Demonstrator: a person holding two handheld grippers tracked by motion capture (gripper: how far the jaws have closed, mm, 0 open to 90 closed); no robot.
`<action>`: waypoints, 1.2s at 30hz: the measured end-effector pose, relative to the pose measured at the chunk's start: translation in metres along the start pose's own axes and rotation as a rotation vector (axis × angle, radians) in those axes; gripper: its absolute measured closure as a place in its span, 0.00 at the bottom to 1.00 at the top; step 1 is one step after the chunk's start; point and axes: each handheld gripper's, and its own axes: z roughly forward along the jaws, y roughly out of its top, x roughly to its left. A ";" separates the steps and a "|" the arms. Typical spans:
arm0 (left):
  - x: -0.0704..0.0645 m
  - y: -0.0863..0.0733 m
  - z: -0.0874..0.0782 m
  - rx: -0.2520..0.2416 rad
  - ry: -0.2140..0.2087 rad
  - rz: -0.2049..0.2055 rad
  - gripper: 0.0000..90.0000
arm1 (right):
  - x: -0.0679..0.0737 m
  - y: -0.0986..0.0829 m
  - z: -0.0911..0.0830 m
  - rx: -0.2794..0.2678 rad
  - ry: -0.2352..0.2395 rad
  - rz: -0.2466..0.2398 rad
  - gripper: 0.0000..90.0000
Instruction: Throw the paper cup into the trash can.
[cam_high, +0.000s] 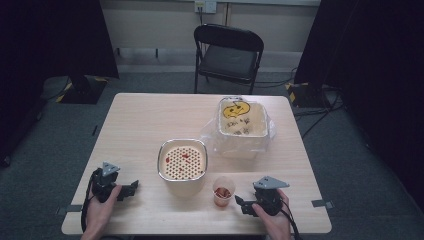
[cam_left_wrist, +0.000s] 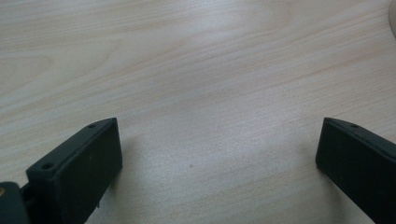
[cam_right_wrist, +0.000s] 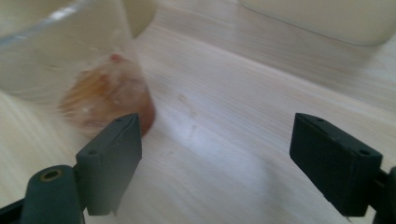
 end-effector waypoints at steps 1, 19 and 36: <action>0.000 0.000 0.000 0.000 0.000 0.000 0.00 | 0.000 0.000 0.000 0.000 0.000 0.000 0.20; 0.000 0.000 0.000 -0.001 0.001 0.000 0.00 | 0.039 0.013 0.012 -0.029 0.149 -0.073 0.20; 0.000 0.000 0.000 0.000 0.000 0.000 0.00 | 0.044 0.025 0.035 -0.081 0.200 -0.100 0.40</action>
